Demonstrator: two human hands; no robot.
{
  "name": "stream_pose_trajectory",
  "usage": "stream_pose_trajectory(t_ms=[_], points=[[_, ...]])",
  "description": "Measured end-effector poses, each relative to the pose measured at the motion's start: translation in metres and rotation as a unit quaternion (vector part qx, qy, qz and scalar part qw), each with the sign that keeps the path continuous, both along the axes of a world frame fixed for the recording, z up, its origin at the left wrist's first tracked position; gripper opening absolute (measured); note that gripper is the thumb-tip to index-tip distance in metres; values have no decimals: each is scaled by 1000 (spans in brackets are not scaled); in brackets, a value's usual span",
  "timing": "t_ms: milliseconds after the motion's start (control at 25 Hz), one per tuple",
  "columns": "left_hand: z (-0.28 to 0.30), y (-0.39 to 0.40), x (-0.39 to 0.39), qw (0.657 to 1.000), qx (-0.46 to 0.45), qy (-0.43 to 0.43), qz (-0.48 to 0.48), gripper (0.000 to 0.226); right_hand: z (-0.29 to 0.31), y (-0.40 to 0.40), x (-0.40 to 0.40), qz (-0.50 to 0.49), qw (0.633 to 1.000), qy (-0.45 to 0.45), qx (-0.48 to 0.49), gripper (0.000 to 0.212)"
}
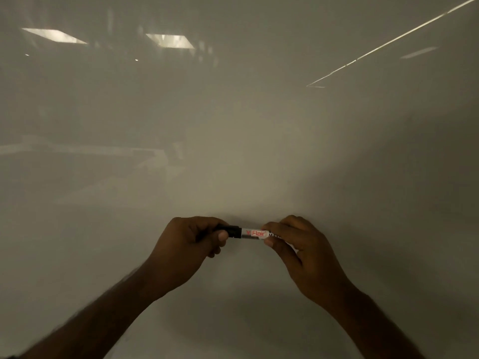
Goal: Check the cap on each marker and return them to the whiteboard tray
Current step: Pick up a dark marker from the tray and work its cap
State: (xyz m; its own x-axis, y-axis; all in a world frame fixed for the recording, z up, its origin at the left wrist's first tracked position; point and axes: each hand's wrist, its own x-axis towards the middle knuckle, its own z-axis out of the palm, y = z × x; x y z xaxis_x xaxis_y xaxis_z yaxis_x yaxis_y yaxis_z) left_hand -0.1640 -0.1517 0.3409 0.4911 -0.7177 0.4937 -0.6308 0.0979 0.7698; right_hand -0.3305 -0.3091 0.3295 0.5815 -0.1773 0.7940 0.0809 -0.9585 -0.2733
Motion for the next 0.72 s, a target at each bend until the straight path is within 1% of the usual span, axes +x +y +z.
stream_pose_trajectory(t_ms=[160,320,480,560,720], points=[[4,3,-7,999,6,-44,1,26,9,4,-4,-1,1000,6,-12,23],[2,2,-11,996,-21,-82,8,23,10,7,-5,-5,1000,12,11,21],[1,-3,-13,995,-45,-90,19,23,13,9,-4,-14,1000,8,13,22],[2,-4,-11,992,-55,-110,22,23,11,8,-2,-16,999,0,31,23],[-4,-10,-4,991,-16,-131,15,19,-6,0,1,10,996,13,85,20]])
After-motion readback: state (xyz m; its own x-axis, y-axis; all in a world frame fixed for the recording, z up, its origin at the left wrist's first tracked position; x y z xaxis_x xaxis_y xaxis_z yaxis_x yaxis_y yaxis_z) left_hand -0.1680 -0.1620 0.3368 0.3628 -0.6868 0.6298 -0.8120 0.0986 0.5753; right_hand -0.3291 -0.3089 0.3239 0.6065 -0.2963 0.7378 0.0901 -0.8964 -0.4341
